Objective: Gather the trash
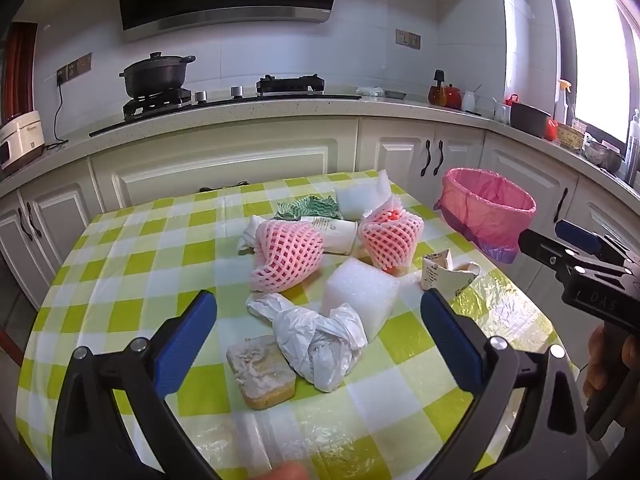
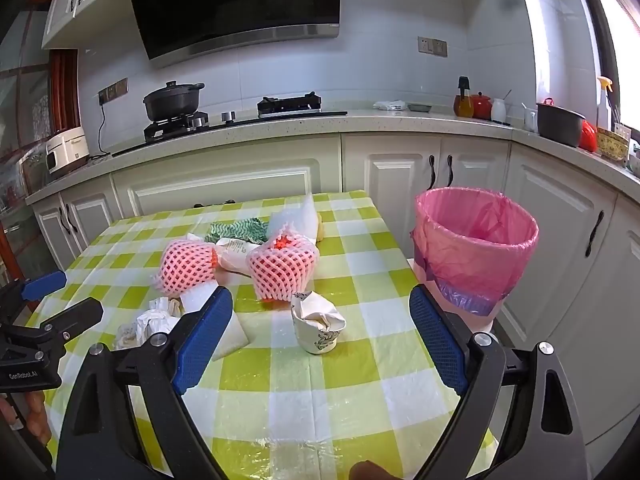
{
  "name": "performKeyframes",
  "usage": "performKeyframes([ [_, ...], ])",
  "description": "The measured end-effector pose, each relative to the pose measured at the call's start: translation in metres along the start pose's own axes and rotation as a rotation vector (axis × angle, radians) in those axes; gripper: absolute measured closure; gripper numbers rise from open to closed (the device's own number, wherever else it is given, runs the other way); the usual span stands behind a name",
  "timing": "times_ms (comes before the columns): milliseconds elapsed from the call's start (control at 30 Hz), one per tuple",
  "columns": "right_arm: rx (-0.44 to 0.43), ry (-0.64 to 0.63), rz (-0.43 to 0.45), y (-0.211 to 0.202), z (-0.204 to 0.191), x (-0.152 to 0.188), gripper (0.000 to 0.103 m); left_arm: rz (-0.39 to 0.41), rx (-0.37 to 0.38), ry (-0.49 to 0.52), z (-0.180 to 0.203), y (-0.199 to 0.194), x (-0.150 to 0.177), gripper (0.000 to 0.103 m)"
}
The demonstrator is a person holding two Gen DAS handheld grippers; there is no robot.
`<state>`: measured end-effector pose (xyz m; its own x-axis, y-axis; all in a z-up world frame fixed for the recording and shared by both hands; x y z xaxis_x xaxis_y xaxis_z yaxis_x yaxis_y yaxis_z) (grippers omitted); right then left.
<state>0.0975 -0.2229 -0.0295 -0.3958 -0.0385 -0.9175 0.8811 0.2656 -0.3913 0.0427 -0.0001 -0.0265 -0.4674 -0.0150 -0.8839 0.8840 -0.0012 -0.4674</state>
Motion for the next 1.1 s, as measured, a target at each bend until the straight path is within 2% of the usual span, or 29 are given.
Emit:
performKeyframes([
  [1100, -0.001, 0.002, 0.002, -0.0019, 0.0007, -0.0017, 0.018, 0.000, 0.001, -0.004, -0.0012, -0.0003, 0.0008, 0.004],
])
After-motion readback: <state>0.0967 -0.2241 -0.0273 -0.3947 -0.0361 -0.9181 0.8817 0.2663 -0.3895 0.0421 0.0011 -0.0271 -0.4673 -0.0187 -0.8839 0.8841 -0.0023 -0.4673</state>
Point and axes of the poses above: each gripper's, at about its wrist camera, not at the fingertips, and y roughly the way its jaws point, z to its right, x to its underside, the point moved 5 cm from there along y, roughly the way its jaws point, and after that the axes turned 4 degrees about z, right-handed, at the moved point
